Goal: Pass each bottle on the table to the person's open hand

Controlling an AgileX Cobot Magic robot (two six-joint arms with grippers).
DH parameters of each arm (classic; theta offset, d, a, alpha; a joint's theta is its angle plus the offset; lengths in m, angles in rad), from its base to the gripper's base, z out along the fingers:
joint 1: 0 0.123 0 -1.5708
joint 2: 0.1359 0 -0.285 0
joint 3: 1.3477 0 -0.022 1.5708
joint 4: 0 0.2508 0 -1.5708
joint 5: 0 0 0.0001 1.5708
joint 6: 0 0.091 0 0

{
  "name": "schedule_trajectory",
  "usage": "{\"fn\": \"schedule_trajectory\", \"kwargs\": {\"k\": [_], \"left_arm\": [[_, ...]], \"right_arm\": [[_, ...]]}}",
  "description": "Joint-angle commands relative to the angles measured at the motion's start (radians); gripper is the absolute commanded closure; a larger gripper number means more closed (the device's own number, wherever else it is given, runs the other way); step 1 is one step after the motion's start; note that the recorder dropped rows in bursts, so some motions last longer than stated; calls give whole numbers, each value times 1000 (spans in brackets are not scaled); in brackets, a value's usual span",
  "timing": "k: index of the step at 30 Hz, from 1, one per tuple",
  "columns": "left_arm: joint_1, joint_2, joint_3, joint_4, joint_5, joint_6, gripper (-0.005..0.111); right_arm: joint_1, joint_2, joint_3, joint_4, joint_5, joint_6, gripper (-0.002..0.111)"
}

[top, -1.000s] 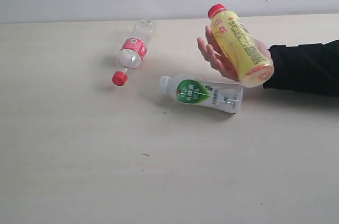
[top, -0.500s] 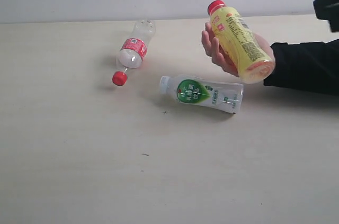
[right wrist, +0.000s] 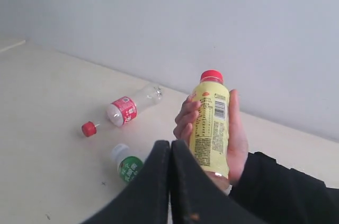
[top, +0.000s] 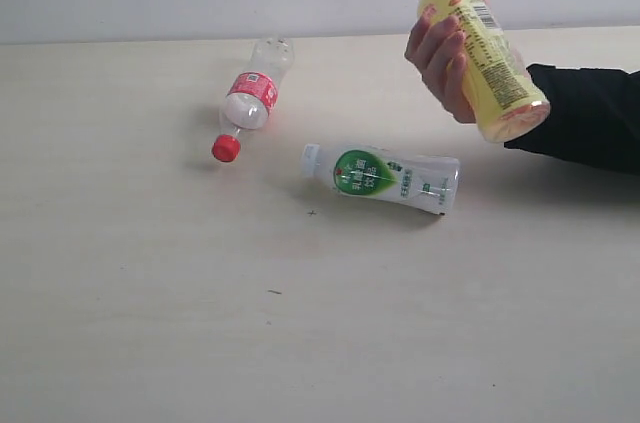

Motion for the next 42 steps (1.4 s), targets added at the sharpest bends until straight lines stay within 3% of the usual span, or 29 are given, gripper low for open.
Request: {"fn": "schedule_trajectory", "kwargs": {"k": [1, 20, 27, 30, 34, 42], "left_arm": [[-6, -6, 0, -5, -2, -7, 107], [-6, -6, 0, -5, -2, -7, 107], [-6, -6, 0, -5, -2, -7, 107], [-6, -6, 0, -5, -2, -7, 107], [-6, -6, 0, -5, -2, -7, 107], [-6, -6, 0, -5, -2, -7, 107]], "right_arm": [[-4, -60, 63, 7, -106, -8, 108], [-4, -359, 166, -11, -167, -17, 108], [-4, -369, 166, -10, -161, -17, 108], [-4, -369, 166, -16, -107, -17, 108], [-4, -369, 166, -77, 132, -17, 108], [-4, -369, 166, -60, 148, -17, 108]]}}
